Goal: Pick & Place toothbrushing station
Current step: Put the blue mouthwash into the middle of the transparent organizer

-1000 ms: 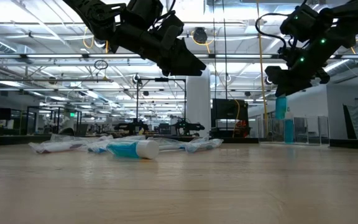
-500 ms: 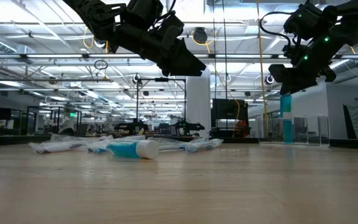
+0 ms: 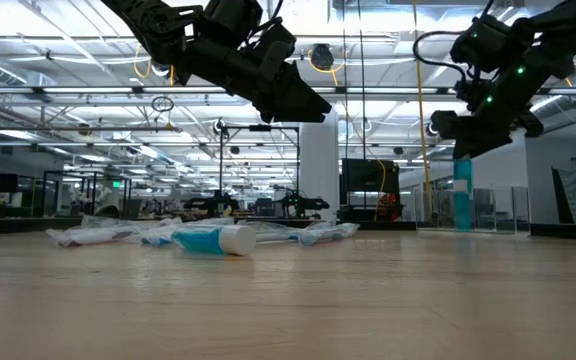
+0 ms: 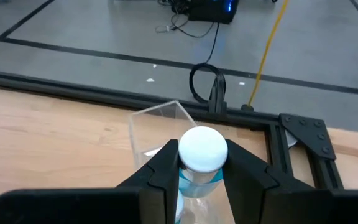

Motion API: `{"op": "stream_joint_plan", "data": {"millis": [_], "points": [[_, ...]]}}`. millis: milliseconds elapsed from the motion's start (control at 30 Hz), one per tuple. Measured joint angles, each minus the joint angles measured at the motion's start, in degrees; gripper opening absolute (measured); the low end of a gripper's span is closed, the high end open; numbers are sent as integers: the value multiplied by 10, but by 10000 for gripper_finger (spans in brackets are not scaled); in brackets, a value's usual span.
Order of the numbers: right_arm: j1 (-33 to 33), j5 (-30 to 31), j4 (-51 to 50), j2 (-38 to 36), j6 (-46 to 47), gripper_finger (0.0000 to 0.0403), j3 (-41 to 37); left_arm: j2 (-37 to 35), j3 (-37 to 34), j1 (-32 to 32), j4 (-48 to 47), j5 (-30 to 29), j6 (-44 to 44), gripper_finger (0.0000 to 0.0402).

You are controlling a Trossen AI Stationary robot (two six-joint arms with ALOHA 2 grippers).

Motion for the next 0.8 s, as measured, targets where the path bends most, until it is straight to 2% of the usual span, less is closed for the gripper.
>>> {"op": "stream_joint_plan", "data": {"millis": [800], "points": [[0, -6, 3, 64, 53, 91, -2, 0, 0, 0, 0, 0, 0, 232]]}}
